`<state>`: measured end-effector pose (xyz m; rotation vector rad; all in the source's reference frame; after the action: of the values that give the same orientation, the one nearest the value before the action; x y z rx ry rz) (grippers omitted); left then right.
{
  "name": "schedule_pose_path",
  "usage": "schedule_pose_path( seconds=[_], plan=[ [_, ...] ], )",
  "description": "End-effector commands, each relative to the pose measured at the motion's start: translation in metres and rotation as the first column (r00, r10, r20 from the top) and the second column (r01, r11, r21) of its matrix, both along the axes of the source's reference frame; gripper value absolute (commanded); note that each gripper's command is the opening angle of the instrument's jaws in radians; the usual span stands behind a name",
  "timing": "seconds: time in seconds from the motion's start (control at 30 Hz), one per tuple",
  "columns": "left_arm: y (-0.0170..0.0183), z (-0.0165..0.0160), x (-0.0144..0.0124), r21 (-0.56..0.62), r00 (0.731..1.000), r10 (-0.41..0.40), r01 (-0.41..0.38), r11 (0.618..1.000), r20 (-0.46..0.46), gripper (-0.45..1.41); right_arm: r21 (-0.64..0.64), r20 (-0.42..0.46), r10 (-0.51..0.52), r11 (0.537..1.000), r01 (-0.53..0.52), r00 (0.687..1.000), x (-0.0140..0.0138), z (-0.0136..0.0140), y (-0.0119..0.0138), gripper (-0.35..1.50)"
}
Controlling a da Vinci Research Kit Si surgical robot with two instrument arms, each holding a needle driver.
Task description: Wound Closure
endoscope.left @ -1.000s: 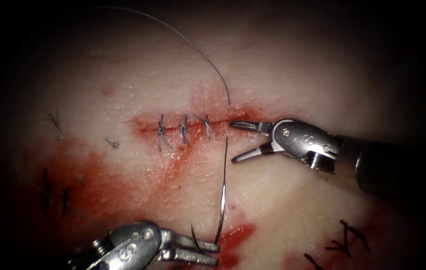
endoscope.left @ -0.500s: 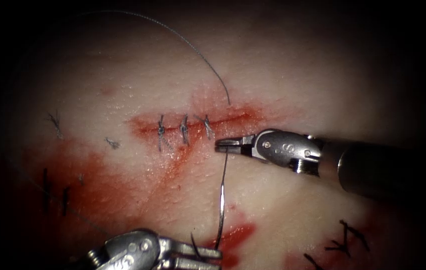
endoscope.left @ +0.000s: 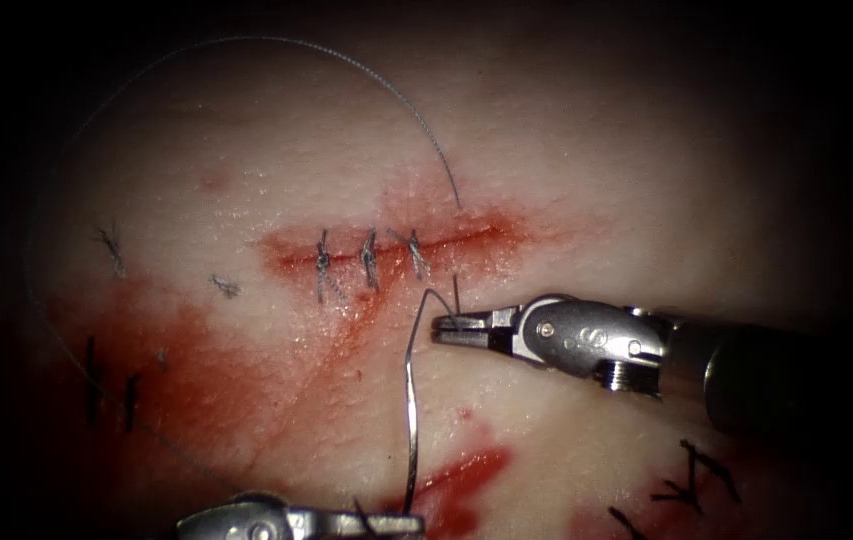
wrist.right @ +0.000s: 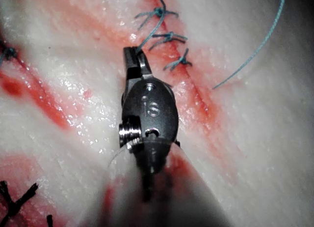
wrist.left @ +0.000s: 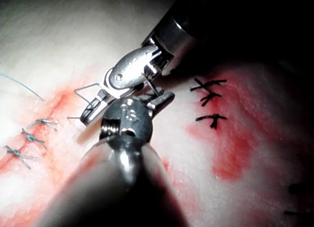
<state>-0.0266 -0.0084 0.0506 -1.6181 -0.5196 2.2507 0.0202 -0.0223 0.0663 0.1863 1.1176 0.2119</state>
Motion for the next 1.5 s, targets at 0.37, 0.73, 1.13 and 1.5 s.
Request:
schedule_pose_path(
  seconds=[0.37,0.73,1.13,1.5],
  plan=[
    [0.0012,0.0007,0.0013,-0.054,0.996,-0.036,0.032,0.998,-0.082,-0.45,0.137,-0.086,-0.041,0.989,0.052,0.996,0.0049,-0.0083,-0.0045,-0.35],
    [0.0013,-0.0015,0.0056,-0.069,0.985,-0.063,0.053,0.996,-0.162,-0.45,0.032,-0.058,-0.002,0.999,0.004,0.998,0.0031,-0.0074,0.0005,1.18],
    [0.0009,-0.0035,0.0069,-0.105,0.973,-0.079,0.058,0.993,-0.215,-0.45,-0.123,0.018,0.037,0.992,-0.035,0.999,0.0000,0.0004,0.0047,1.31],
    [0.0009,-0.0037,0.0067,-0.112,0.974,-0.082,0.059,0.992,-0.212,-0.45,-0.178,0.048,0.009,0.984,0.000,0.999,0.0009,0.0073,0.0046,1.23]
  ],
)
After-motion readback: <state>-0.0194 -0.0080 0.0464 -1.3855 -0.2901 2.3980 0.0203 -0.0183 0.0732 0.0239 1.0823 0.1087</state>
